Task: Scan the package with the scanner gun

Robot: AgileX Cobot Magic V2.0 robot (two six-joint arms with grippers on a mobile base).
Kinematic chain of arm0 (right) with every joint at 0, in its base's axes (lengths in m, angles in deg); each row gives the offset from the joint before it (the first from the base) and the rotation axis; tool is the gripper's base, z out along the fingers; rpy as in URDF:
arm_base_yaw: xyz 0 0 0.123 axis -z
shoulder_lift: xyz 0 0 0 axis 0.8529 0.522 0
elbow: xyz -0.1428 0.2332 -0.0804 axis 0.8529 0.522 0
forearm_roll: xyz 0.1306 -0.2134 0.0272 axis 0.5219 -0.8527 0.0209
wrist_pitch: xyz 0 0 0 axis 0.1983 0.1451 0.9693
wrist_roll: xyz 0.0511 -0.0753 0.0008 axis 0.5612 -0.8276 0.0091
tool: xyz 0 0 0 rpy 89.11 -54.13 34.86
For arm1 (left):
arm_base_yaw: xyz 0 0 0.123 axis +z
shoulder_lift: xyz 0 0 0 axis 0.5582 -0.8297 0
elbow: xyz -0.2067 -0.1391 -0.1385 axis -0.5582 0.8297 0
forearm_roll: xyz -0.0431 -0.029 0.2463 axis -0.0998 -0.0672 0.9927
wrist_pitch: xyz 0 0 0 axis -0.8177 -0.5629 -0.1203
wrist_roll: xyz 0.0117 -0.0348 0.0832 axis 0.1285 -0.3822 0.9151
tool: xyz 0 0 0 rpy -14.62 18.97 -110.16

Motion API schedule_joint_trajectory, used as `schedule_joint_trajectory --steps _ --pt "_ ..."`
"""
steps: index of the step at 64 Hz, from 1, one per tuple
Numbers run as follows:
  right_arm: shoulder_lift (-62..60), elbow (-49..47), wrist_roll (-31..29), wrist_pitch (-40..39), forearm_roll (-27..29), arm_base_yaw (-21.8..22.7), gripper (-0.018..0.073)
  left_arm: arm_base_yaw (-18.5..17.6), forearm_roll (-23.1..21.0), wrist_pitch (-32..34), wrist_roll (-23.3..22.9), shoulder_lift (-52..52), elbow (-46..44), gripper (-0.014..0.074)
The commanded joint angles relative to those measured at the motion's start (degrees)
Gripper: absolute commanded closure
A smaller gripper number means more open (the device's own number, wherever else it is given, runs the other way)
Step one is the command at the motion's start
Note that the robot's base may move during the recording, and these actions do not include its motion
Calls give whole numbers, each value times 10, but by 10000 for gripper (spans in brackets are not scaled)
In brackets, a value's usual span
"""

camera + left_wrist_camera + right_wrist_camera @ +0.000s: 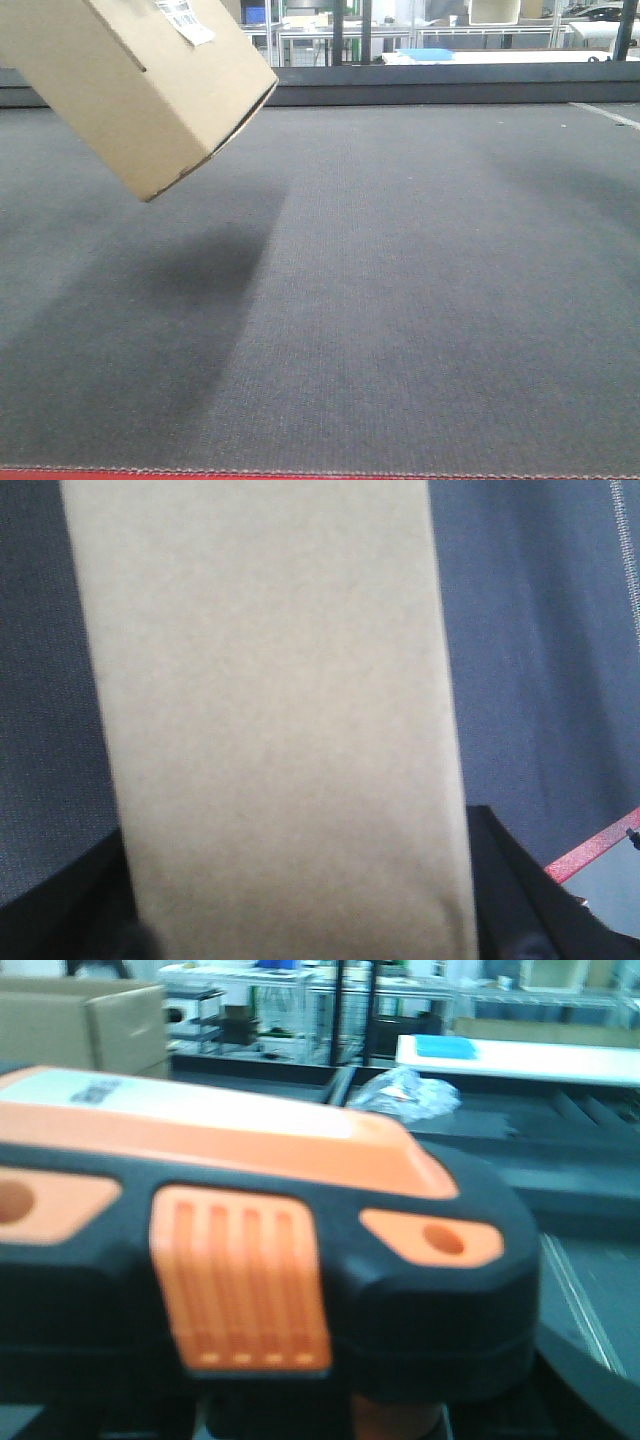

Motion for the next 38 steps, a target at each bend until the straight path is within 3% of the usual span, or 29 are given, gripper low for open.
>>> schedule_joint_trajectory --steps 1,17,26,38 --pt "-25 31 -3 -47 44 24 720 -1 -9 2 2 8 -1 708" --pt "-63 173 1 -136 42 35 720 -1 -11 2 2 8 -1 708" --pt "-67 259 40 -241 37 35 721 -1 -11 2 2 8 -1 708" --pt "-59 349 154 -414 -75 35 721 -1 -12 2 2 8 -1 708"
